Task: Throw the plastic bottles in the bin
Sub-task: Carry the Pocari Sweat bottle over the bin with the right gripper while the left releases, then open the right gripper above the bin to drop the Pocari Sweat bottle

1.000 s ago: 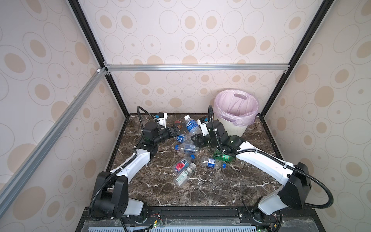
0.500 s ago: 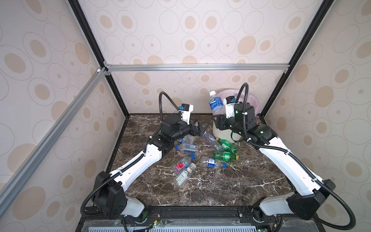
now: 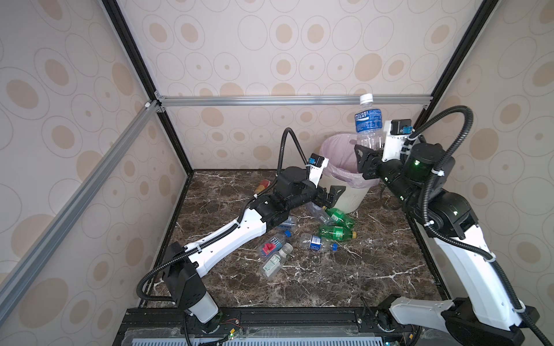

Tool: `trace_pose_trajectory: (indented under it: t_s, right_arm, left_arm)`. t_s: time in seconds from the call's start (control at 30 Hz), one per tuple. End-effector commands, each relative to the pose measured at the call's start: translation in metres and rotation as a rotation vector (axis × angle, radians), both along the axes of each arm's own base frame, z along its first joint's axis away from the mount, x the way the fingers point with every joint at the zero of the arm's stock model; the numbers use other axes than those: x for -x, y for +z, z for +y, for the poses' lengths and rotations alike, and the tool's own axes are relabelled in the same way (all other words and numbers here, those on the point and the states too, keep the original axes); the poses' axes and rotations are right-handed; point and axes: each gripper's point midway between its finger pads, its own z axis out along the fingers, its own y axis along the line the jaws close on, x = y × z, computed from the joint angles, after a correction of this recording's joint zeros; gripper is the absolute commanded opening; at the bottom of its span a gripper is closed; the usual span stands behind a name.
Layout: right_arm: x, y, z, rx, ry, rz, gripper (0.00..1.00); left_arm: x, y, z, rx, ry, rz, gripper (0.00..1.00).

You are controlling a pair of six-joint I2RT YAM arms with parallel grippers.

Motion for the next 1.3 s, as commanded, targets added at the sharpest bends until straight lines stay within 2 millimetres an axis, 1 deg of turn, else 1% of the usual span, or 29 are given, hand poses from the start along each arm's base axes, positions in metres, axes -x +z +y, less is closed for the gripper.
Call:
trace_pose_trajectory:
  t_s: [0.0,0.07,0.1,0.13,0.17,0.2,0.23,0.3,0.33,0.4,0.43,0.63,1.0,1.17,1.27]
  right_arm:
    - [-0.023,0.0,-0.012,0.028,-0.075,-0.004,0.46]
    - [-0.061,-0.03,-0.013,0.023,-0.094,0.102,0.47]
    - [-0.081,-0.049,-0.016,0.027,-0.112,0.167,0.5]
    - [-0.097,-0.066,-0.021,0.037,-0.146,0.223,0.57]
    - [-0.108,-0.079,-0.028,0.051,-0.192,0.266,0.63]
    - [-0.116,-0.09,-0.034,0.065,-0.231,0.303,0.69]
    - [-0.119,-0.097,-0.037,0.064,-0.244,0.325,0.76]
    - [-0.119,-0.097,-0.036,0.054,-0.235,0.321,0.88]
    - [-0.116,-0.096,-0.035,0.041,-0.228,0.307,0.93]
    - [-0.11,-0.09,-0.036,0.019,-0.222,0.28,0.99]
    - [-0.107,-0.087,-0.038,0.014,-0.226,0.272,1.0]
    - [-0.098,-0.083,-0.044,0.024,-0.237,0.272,1.0]
    - [-0.089,-0.083,-0.041,0.016,-0.206,0.285,1.0]
    - [-0.082,-0.088,-0.037,-0.01,-0.179,0.297,1.0]
    - [-0.076,-0.096,-0.032,-0.038,-0.147,0.314,1.0]
  left_arm:
    - [0.0,0.025,0.004,0.001,0.021,-0.066,0.99]
    - [0.0,0.025,0.006,-0.004,0.026,-0.065,0.99]
    - [0.0,0.024,0.007,-0.008,0.031,-0.064,0.99]
    - [0.0,0.024,0.009,-0.011,0.035,-0.064,0.99]
    - [0.0,0.023,0.01,-0.016,0.038,-0.064,0.99]
    - [0.001,0.022,0.011,-0.022,0.04,-0.065,0.99]
    - [0.001,0.021,0.013,-0.026,0.044,-0.066,0.99]
    - [0.003,0.018,0.016,-0.033,0.051,-0.069,0.99]
    - [0.002,0.015,0.018,-0.038,0.055,-0.069,0.99]
    - [0.003,0.012,0.019,-0.043,0.06,-0.067,0.99]
    - [0.003,0.011,0.019,-0.044,0.06,-0.067,0.99]
    - [0.004,0.006,0.018,-0.032,0.056,-0.054,0.99]
    - [0.006,0.001,0.027,-0.03,0.081,-0.044,0.99]
    - [0.005,-0.005,0.035,-0.04,0.113,-0.034,0.99]
    - [0.005,-0.01,0.041,-0.047,0.132,-0.02,0.99]
